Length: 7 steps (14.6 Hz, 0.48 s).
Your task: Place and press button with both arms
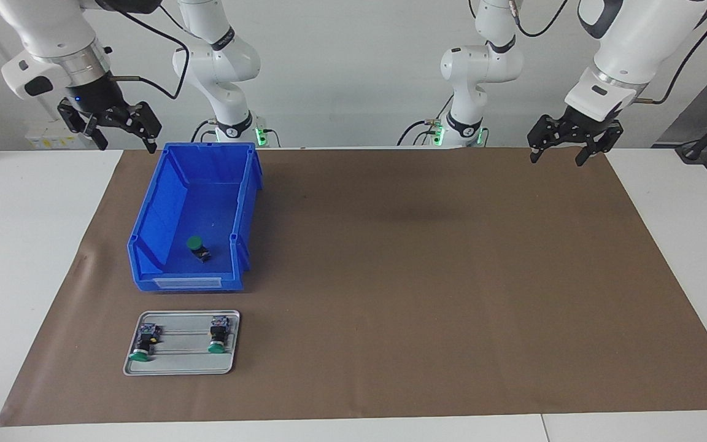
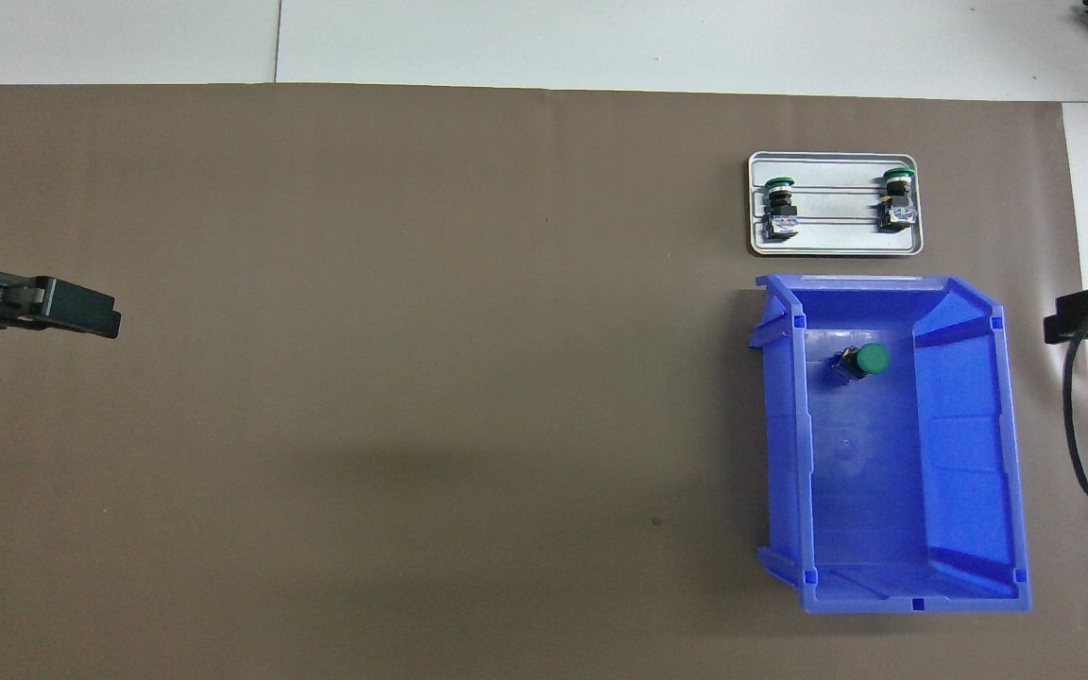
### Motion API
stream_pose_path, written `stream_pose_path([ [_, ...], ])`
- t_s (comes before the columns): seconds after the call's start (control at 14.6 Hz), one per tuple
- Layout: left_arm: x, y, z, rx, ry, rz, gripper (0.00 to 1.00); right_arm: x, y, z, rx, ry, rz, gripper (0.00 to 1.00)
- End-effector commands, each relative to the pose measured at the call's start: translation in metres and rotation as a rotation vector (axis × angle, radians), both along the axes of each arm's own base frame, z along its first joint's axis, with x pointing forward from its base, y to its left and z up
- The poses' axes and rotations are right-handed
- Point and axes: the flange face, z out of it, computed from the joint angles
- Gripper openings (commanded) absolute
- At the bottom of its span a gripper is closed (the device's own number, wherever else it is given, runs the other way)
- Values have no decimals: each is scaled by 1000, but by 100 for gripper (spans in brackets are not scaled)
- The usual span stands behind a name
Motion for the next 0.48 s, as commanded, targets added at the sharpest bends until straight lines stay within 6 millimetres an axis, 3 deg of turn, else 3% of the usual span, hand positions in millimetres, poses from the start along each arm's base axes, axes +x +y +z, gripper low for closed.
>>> stream_pose_path([
  [0.0,-8,3,1,8,3,-2,100,1,7,-4,-22,-8,45,100],
  [0.41,-8,3,1,6,4,-2,100,0,14,-6,39,-4,21,100],
])
